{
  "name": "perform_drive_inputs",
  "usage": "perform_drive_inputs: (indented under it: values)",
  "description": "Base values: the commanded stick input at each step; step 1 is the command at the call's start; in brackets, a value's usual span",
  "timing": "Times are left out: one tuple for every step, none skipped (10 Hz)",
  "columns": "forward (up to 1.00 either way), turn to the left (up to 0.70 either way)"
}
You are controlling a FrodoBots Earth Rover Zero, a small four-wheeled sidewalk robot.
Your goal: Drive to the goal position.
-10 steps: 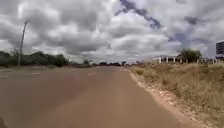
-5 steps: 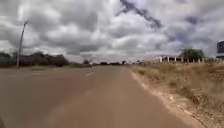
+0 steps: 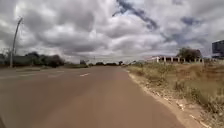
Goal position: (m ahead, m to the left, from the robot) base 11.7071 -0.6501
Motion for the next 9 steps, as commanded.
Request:
perform_drive_inputs:
  values:
    - [0.85, 0.00]
    - [0.85, 0.00]
    - [0.85, 0.00]
    - [0.85, 0.00]
    - [0.85, -0.04]
    - [0.85, -0.09]
    - [0.85, -0.15]
    - [0.85, -0.21]
    - [0.85, -0.27]
